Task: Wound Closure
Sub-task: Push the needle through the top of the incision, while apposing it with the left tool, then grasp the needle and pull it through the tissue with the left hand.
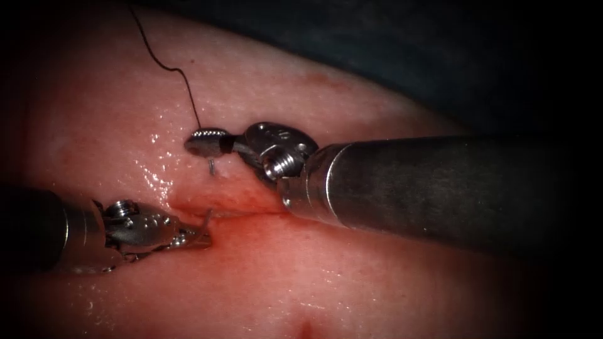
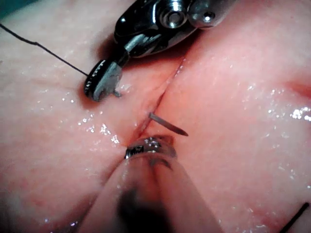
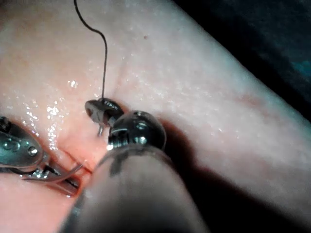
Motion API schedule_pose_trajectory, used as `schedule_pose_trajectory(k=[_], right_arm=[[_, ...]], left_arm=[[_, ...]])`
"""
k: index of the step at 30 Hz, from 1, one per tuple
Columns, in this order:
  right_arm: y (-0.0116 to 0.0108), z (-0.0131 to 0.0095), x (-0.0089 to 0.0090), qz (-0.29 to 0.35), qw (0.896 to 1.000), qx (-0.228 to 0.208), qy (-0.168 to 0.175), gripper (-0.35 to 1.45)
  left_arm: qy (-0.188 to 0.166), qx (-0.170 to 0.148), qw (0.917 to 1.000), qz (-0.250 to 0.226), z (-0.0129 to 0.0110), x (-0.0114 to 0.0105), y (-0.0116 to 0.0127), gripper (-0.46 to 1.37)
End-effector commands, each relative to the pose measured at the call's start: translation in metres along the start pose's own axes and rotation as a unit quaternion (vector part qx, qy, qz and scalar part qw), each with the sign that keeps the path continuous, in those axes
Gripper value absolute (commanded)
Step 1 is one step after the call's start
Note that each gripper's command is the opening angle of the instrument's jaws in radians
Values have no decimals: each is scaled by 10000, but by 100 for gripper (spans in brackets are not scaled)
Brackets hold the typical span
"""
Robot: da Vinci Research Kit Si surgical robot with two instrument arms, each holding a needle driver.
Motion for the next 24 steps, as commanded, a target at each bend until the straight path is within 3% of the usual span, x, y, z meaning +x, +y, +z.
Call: schedule_pose_trajectory(k=[1,11,15,16,17,18,19,20,21,22,24], right_arm=[[-1,1,-1,125,9999,40,-64,-35],[-9,8,-28,839,9949,305,-462,-35],[-4,9,-27,892,9958,160,-113,-35],[-1,9,-24,812,9966,107,82,-21],[3,9,-21,734,9969,58,291,13],[4,9,-20,737,9967,47,338,21],[12,7,-16,584,9965,-29,600,66],[13,6,-15,559,9965,-29,623,71],[17,4,-13,402,9965,-116,725,92],[20,2,-11,272,9965,-165,773,102],[26,-3,-7,131,9957,-244,881,112]], left_arm=[[-3,-3,10000,4,0,0,0,-9],[-7,-7,10000,38,-1,0,-1,-8],[-11,-5,9999,129,-1,0,-1,-4],[-12,-5,9999,159,-1,0,-1,-2],[-15,-3,9998,220,-2,-1,-1,0],[-15,-4,9998,221,-2,-1,-1,0],[-18,-3,9995,315,-2,-2,-2,-1],[-18,-4,9995,316,-2,-2,-2,-1],[-21,-8,9994,352,-3,-2,-3,-1],[-22,-13,9994,358,-4,-3,-4,-2],[-24,-20,9992,401,-5,-5,-5,-2]])
